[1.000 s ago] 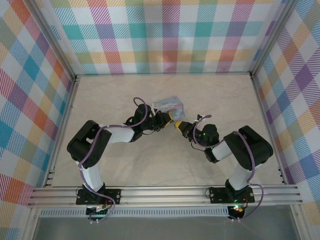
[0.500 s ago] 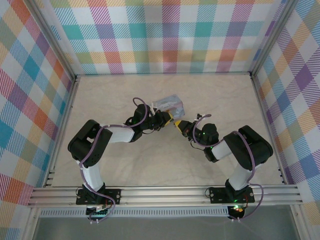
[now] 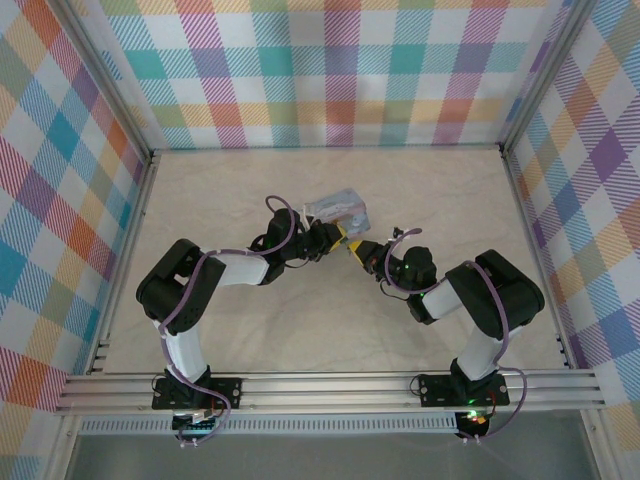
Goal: Unlock a padlock with a key
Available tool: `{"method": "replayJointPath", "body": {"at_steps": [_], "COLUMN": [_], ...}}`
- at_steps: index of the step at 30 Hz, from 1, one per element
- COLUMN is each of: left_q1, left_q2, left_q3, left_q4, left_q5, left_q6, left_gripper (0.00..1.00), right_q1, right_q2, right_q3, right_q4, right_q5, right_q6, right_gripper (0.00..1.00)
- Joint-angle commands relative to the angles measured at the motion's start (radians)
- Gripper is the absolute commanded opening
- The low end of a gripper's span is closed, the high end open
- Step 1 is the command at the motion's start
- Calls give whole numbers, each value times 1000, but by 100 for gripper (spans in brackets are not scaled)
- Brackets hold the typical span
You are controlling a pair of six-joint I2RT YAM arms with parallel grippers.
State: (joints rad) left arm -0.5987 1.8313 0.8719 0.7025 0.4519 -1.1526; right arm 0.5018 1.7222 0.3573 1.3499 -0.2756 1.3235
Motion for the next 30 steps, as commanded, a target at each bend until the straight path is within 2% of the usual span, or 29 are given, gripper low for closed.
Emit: {"method": "replayJointPath", "body": {"at_steps": [1,9,20,30], "left_q1": [-1,-1,-1,0], "left_q2": [18,24,29,28], "left_q3": [-14,-19,-19,-16], "left_q4": [87,121,145,153], "left_q5": [37,49,54,50], "left_q6": [-34,-47,-55,-58], "left_gripper": [11,11,11,11], "right_q1": [9,9,9,32], "right_q2": [4,22,61,67], "right_q3": [31,64,68,77], "right_q4": [58,58,58,57], "right_q5": [28,53,90,79], "right_q6": [-17,18,197,202], "right_gripper": [0,0,0,0]}}
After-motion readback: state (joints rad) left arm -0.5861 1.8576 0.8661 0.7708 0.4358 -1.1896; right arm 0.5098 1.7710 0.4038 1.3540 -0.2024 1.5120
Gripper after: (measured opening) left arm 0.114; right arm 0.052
